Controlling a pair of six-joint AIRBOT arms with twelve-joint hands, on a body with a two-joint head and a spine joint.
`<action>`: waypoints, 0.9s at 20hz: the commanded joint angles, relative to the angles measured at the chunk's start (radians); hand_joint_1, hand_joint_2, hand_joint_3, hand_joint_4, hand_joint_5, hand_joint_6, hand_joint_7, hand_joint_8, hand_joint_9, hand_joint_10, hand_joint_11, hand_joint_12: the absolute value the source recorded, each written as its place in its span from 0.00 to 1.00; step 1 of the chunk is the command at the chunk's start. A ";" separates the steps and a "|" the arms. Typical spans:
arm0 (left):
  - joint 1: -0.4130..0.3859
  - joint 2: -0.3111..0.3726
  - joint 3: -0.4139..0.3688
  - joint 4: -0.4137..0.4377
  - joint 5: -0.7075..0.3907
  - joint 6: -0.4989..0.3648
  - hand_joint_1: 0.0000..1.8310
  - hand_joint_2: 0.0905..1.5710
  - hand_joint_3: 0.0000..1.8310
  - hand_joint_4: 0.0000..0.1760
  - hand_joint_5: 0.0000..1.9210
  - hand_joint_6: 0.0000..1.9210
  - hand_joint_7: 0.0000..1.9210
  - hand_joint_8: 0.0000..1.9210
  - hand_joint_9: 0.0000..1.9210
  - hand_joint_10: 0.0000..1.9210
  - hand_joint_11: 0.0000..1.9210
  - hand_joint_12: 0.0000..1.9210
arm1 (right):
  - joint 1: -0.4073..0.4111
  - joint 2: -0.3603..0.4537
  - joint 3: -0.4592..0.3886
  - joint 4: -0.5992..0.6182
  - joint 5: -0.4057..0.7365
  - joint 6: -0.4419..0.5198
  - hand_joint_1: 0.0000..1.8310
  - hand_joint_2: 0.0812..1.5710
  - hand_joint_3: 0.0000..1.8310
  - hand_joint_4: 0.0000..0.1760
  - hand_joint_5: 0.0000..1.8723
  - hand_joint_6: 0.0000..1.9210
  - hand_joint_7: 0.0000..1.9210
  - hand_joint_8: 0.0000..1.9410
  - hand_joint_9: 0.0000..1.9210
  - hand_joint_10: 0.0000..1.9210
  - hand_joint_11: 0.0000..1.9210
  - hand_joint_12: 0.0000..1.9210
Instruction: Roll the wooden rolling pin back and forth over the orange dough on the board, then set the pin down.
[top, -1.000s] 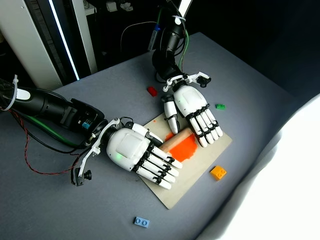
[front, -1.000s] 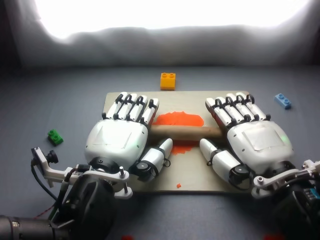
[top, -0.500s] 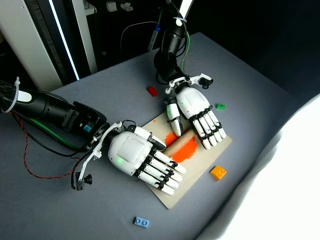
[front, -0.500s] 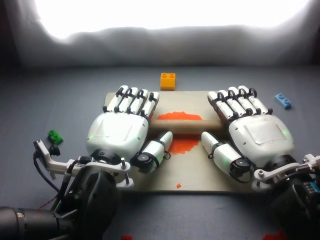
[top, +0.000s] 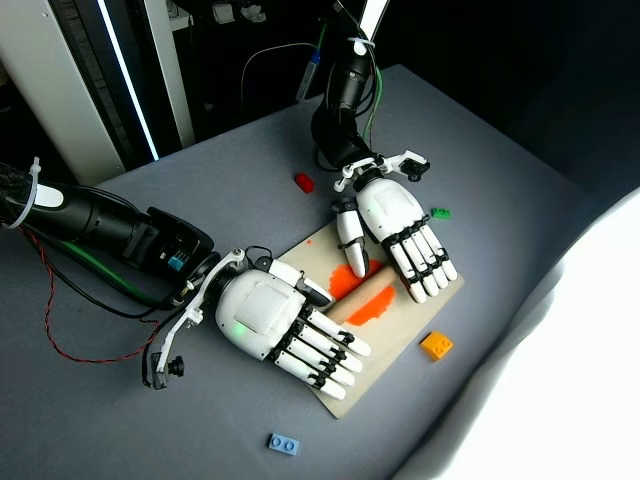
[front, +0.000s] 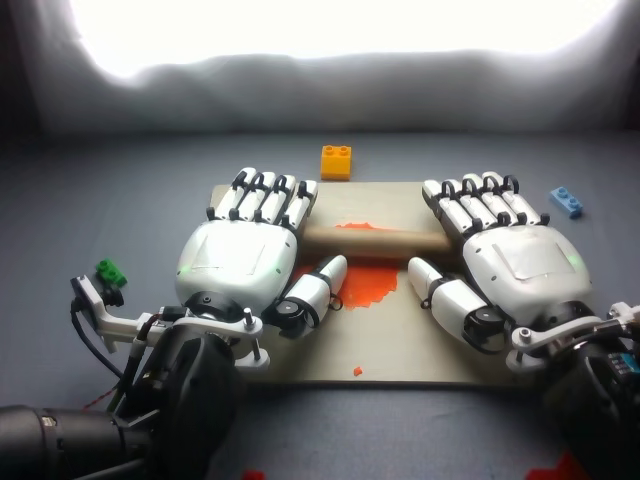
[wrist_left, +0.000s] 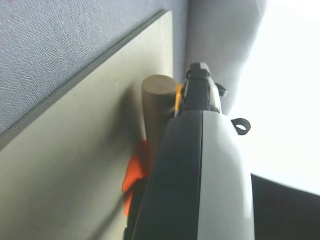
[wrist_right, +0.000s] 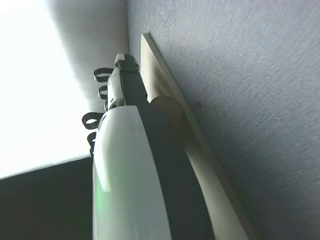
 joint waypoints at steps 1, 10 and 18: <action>-0.007 -0.001 0.009 0.050 -0.083 0.001 0.00 0.95 0.00 0.00 0.04 0.00 0.03 0.00 0.01 0.00 0.00 0.00 | 0.011 0.003 0.009 -0.054 0.101 0.009 0.00 1.00 0.00 0.00 0.04 0.00 0.04 0.00 0.01 0.00 0.00 0.00; -0.018 -0.018 0.052 0.051 -0.068 -0.027 0.00 0.95 0.00 0.00 0.05 0.00 0.03 0.00 0.00 0.00 0.00 0.00 | 0.021 0.003 0.033 -0.053 0.069 0.034 0.00 1.00 0.01 0.00 0.05 0.00 0.05 0.00 0.03 0.01 0.01 0.00; -0.033 -0.030 0.091 0.052 -0.050 -0.036 0.00 0.95 0.00 0.00 0.04 0.00 0.02 0.00 0.00 0.00 0.00 0.00 | 0.037 -0.004 0.056 -0.051 0.045 0.056 0.00 0.99 0.01 0.00 0.06 0.01 0.06 0.00 0.03 0.01 0.00 0.00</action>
